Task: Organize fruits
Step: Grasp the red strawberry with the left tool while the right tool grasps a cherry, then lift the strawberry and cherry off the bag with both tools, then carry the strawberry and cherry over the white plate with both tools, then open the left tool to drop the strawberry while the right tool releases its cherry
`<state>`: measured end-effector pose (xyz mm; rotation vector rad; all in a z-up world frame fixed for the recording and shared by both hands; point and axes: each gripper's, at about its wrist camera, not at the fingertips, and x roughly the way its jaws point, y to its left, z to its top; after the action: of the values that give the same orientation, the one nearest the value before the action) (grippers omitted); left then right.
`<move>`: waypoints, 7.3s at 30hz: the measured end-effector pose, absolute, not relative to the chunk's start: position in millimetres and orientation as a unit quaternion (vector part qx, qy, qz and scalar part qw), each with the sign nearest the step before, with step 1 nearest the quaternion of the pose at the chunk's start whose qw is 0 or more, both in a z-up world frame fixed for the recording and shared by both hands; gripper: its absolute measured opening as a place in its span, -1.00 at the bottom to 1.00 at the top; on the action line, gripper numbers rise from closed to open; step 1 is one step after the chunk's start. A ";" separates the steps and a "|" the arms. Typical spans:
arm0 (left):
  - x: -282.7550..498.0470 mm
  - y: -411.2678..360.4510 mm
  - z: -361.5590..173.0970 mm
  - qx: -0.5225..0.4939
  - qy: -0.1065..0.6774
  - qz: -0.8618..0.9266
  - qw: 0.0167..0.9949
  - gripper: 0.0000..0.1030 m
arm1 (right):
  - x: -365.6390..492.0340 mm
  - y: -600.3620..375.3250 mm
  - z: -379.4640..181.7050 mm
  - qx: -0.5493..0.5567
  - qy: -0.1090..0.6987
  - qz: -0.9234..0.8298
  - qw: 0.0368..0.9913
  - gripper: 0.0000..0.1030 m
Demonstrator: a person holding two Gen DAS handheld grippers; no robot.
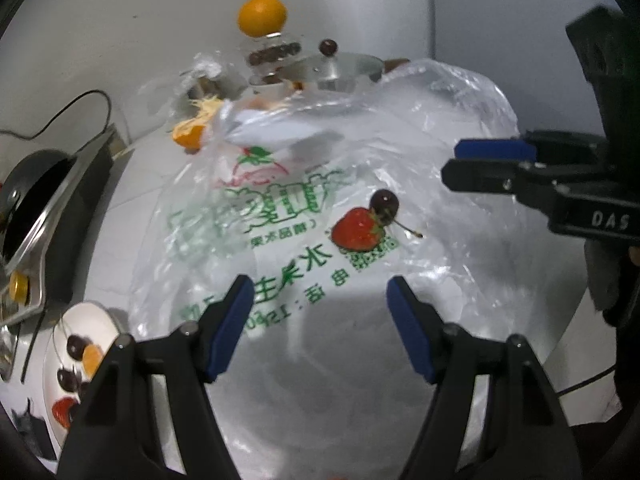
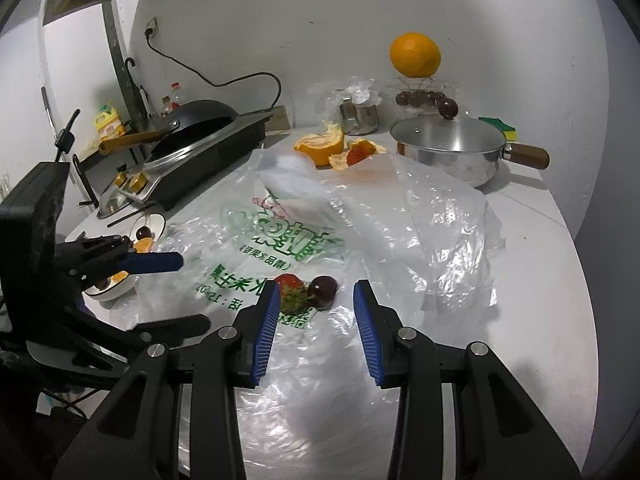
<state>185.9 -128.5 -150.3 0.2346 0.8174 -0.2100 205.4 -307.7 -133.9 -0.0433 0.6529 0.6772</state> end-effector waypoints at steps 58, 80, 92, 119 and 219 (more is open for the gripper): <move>205.0 -100.2 -141.4 0.077 0.356 -0.148 0.920 -0.28 | 220.4 -270.2 -135.4 -0.075 0.328 0.326 0.883 -0.24; 191.2 -68.1 -137.1 0.034 0.338 -0.143 0.930 -0.28 | 254.1 -243.2 -171.4 -0.096 0.407 0.272 0.867 -0.33; 176.0 -63.3 -128.5 0.034 0.326 -0.133 0.935 -0.28 | 243.9 -240.2 -171.5 -0.109 0.395 0.259 0.874 -0.47; 105.4 -24.8 -100.8 0.021 0.284 -0.088 0.954 -0.28 | 178.6 -206.7 -113.5 -0.109 0.328 0.314 0.885 -0.47; 72.1 159.1 -150.5 -0.092 0.295 0.018 0.951 0.03 | 191.4 30.5 -155.4 -0.205 0.369 0.389 0.819 -0.46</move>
<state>72.1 159.1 -150.4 -0.1869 0.5990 0.0367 191.4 30.5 -155.4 -0.4363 0.7869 0.8286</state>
